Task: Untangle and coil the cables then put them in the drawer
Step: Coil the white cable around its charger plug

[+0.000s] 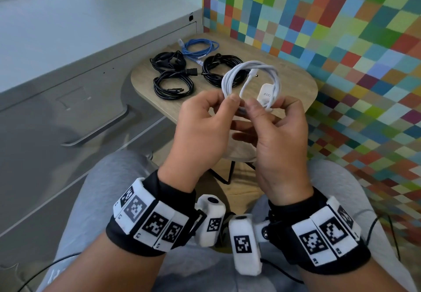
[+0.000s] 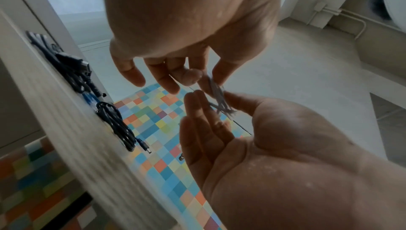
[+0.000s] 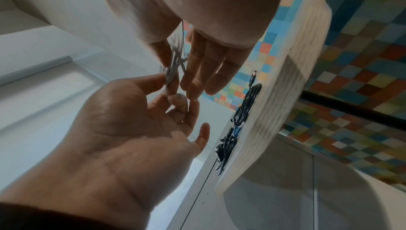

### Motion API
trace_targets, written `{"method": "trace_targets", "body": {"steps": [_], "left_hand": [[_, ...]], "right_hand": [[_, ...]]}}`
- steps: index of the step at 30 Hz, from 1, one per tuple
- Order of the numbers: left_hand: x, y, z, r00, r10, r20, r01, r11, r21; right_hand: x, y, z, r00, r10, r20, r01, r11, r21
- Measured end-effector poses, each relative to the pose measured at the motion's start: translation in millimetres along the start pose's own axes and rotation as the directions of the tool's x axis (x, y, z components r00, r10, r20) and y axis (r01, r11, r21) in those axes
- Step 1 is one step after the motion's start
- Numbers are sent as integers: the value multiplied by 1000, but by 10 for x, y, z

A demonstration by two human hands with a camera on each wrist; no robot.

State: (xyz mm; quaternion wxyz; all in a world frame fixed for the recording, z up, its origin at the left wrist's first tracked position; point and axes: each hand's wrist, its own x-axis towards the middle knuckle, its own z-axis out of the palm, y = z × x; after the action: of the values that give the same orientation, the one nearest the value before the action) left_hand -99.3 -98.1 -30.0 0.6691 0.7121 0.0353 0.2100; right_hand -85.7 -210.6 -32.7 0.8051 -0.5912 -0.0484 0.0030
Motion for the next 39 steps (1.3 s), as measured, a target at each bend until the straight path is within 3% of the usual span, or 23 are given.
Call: {"method": "trace_targets", "body": {"steps": [8,13,16,19,24,28,34,39], "left_hand": [[3,-122,25,999,4,-47,4,984,180],[18,-76,-7,998,-36,56,40,997,-69],[38,-82,-31,993,-78,92,94,976,-194],[56,-95,-69,988,-107,115,137,946,-295],[55,-97,-84,990,-65,126,115,887,-446],[50,-82,-103,985,-14,170,90,891,-446],[53,-39,-174,961,59,271,32,947,-319],[48,-47,-174,966,55,254,26,951,-307]], "right_hand": [[69,18,-78,998,-69,-4,68,990,-125],[61,26,-77,1000,11,6,-10,996,-89],[90,16,-94,991,122,58,-116,989,-90],[141,35,-154,982,152,109,-138,982,-127],[199,-17,-206,998,12,69,3,978,-206],[190,-72,-249,983,-157,93,178,942,-284],[247,-149,-326,977,-168,129,198,944,-264],[267,-110,-334,978,-124,166,142,985,-98]]}}
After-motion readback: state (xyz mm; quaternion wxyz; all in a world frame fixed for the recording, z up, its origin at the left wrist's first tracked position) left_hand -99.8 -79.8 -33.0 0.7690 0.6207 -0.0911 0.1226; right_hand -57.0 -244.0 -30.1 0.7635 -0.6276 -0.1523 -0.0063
